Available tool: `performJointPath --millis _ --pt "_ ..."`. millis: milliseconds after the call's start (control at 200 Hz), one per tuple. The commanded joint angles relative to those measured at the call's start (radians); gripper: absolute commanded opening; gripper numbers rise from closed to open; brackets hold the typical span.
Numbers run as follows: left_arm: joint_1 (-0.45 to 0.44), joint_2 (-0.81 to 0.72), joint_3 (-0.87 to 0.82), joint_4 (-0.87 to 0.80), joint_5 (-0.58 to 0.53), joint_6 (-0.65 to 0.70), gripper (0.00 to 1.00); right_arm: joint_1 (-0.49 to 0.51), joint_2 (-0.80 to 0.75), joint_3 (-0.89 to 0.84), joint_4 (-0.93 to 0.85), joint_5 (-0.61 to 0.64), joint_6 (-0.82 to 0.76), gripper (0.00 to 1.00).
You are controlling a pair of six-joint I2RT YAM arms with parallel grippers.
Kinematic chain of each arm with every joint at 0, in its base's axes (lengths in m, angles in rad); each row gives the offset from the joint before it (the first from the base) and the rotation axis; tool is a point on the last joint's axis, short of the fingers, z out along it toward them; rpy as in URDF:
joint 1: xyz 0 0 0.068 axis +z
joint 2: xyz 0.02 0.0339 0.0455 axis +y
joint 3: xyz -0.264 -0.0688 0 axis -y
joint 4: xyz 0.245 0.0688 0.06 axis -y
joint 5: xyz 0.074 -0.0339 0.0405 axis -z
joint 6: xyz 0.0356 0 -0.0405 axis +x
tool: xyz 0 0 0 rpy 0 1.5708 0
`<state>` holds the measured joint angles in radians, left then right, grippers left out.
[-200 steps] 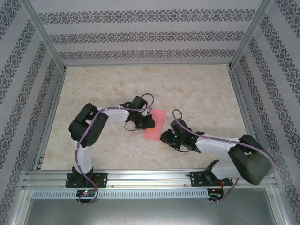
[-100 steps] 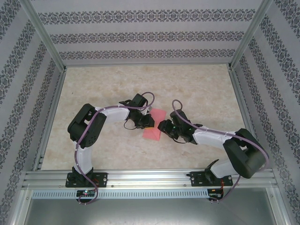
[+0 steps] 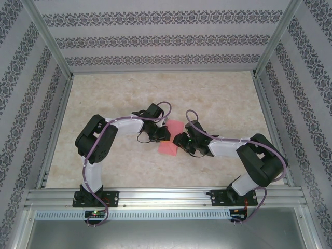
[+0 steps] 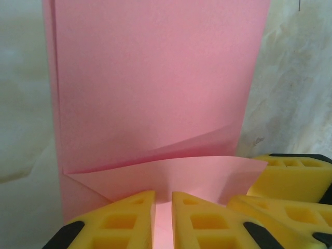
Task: Fold a paper plane with a square sheet of paper (pick it up from the middle)
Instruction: Turn over the paper at the center of the table.
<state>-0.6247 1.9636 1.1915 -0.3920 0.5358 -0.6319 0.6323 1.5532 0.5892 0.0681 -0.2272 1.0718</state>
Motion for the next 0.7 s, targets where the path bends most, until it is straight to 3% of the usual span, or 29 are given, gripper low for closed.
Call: performJointPath --millis 0,694 --pt "-0.006 0.026 0.022 -0.028 -0.007 0.028 0.18 -0.005 0.031 0.021 0.064 -0.012 -0.005 0.40" --pt "-0.006 0.034 0.026 -0.036 -0.007 0.027 0.18 -0.009 0.025 -0.034 0.203 -0.023 0.026 0.35"
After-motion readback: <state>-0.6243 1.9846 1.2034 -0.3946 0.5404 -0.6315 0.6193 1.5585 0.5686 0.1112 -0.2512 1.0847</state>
